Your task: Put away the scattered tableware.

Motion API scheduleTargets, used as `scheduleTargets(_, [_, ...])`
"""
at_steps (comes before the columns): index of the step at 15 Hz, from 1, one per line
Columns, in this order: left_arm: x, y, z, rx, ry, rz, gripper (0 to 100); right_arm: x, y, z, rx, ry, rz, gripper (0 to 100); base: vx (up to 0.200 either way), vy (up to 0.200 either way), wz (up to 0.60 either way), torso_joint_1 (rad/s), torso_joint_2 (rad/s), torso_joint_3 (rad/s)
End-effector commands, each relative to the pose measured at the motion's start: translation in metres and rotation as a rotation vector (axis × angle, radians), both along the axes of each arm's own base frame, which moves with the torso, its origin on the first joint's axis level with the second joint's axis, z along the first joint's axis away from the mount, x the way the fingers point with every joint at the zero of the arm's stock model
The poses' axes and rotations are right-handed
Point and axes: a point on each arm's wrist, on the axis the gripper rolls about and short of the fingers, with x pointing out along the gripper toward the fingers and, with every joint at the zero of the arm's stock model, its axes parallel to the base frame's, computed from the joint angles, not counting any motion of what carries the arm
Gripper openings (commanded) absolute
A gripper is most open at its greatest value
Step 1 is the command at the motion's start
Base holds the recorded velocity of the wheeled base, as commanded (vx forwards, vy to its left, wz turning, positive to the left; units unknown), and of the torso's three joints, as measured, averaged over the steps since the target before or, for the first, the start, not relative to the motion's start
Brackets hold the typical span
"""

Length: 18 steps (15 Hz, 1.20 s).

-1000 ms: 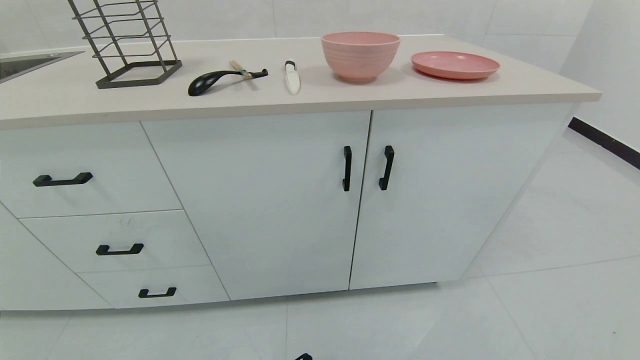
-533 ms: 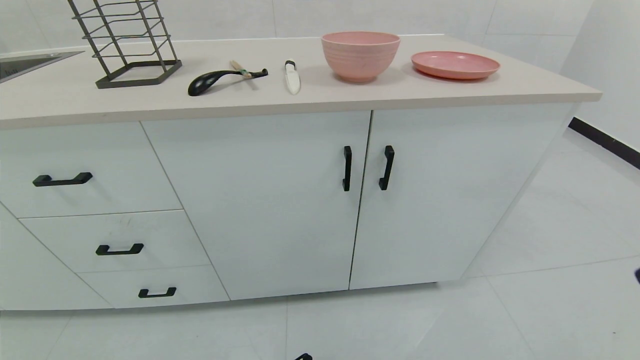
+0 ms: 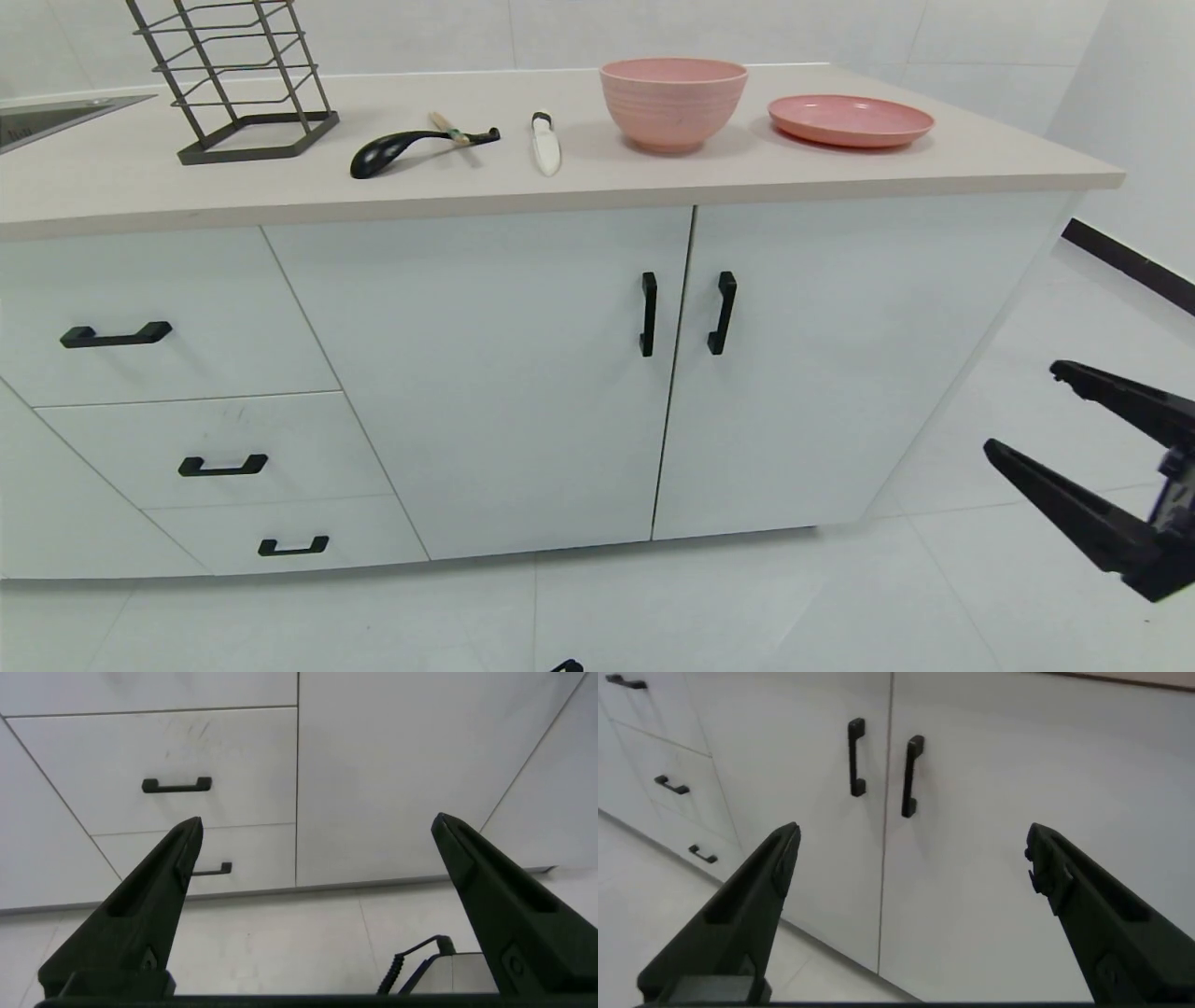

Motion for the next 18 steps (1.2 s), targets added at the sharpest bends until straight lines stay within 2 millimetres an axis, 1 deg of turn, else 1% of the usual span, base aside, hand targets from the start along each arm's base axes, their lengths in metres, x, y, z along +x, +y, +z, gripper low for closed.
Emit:
scheduleTargets(1, [0.0, 0.0, 0.0, -0.003, 0.002, 0.003, 100, 0.034, 0.017, -0.021, -0.032, 0.101, 0.114, 100, 0.0, 0.0, 0.0, 0.0, 0.0, 0.0])
scheduleTargets(4, [0.0, 0.0, 0.0, 0.002, -0.003, -0.02, 100, 0.065, 0.036, -0.017, -0.047, 0.071, 0.176, 100, 0.0, 0.0, 0.0, 0.0, 0.0, 0.0])
scheduleTargets(5, [0.0, -0.001, 0.005, 0.006, -0.047, -0.019, 100, 0.074, 0.043, -0.02, -0.051, 0.079, 0.196, 100, 0.0, 0.0, 0.0, 0.0, 0.0, 0.0])
scheduleTargets(7, [-0.003, -0.001, 0.025, 0.037, -0.251, -0.014, 100, 0.087, 0.051, -0.027, -0.058, 0.103, 0.214, 100, 0.0, 0.0, 0.0, 0.0, 0.0, 0.0])
scheduleTargets(8, [-0.004, -0.001, 0.027, 0.046, -0.273, -0.019, 100, 0.09, 0.053, -0.027, -0.058, 0.1, 0.217, 100, 0.0, 0.0, 0.0, 0.0, 0.0, 0.0])
scheduleTargets(9, [-0.005, -0.003, 0.032, 0.06, -0.299, -0.122, 100, 0.102, 0.058, -0.027, -0.061, 0.082, 0.221, 100, 0.0, 0.0, 0.0, 0.0, 0.0, 0.0])
scheduleTargets(10, [-0.004, -0.005, 0.039, 0.065, -0.276, -0.246, 100, 0.109, 0.06, -0.029, -0.07, 0.08, 0.221, 100, 0.0, 0.0, 0.0, 0.0, 0.0, 0.0])
scheduleTargets(11, [0.0, -0.007, 0.048, 0.065, -0.226, -0.322, 100, 0.114, 0.061, -0.033, -0.074, 0.088, 0.221, 100, 0.0, 0.0, 0.0, 0.0, 0.0, 0.0])
scheduleTargets(12, [0.007, -0.008, 0.066, 0.07, -0.193, -0.376, 100, 0.119, 0.063, -0.036, -0.077, 0.089, 0.223, 100, 0.0, 0.0, 0.0, 0.0, 0.0, 0.0])
scheduleTargets(13, [0.018, -0.009, 0.083, 0.071, -0.157, -0.415, 100, 0.128, 0.066, -0.03, -0.07, 0.056, 0.223, 100, 0.0, 0.0, 0.0, 0.0, 0.0, 0.0])
scheduleTargets(14, [0.028, -0.01, 0.098, 0.079, -0.143, -0.498, 100, 0.134, 0.07, -0.025, -0.062, 0.025, 0.226, 100, 0.0, 0.0, 0.0, 0.0, 0.0, 0.0])
scheduleTargets(15, [0.041, -0.013, 0.108, 0.088, -0.15, -0.626, 100, 0.138, 0.072, -0.023, -0.06, 0.013, 0.23, 100, 0.0, 0.0, 0.0, 0.0, 0.0, 0.0])
scheduleTargets(16, [0.051, -0.015, 0.113, 0.084, -0.146, -0.687, 100, 0.139, 0.073, -0.024, -0.061, 0.018, 0.23, 100, 0.0, 0.0, 0.0, 0.0, 0.0, 0.0])
scheduleTargets(17, [0.072, -0.023, 0.118, 0.088, -0.172, -0.823, 100, 0.14, 0.077, -0.029, -0.067, 0.028, 0.253, 100, 0.0, 0.0, 0.0, 0.0, 0.0, 0.0])
scheduleTargets(18, [0.083, -0.029, 0.118, 0.088, -0.177, -0.896, 100, 0.141, 0.079, -0.029, -0.069, 0.022, 0.276, 100, 0.0, 0.0, 0.0, 0.0, 0.0, 0.0])
